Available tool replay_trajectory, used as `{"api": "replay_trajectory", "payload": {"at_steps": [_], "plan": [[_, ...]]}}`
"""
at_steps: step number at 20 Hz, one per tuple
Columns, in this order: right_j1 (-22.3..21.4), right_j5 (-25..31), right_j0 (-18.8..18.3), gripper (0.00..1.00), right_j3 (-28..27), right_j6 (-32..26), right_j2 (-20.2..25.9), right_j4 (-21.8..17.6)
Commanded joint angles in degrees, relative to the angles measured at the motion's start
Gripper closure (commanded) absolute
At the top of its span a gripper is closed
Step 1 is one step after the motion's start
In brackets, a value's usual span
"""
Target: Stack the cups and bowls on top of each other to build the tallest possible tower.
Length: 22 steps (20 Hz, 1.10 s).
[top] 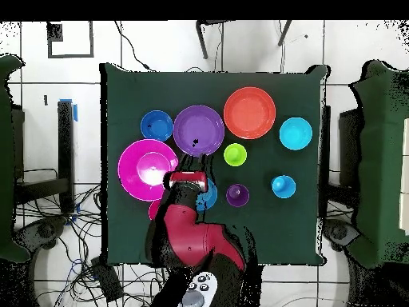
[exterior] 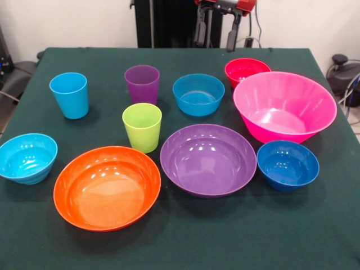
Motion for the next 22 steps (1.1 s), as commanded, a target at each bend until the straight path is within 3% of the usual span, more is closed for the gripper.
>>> {"api": "replay_trajectory", "payload": {"at_steps": [1,6,14,18,22], "plan": [[2.3,10.7,0.8,0.00,-4.1,1.7,2.0,0.1],[1.5,12.4,-0.5,0.00,-4.6,2.8,4.0,-0.9],[-2.4,25.5,-6.0,0.00,-5.9,0.3,12.5,-3.6],[-1.7,28.9,-4.0,0.00,-7.9,-1.6,11.2,-3.1],[0.0,29.3,-1.1,0.00,-9.8,0.1,8.5,-1.9]]}}
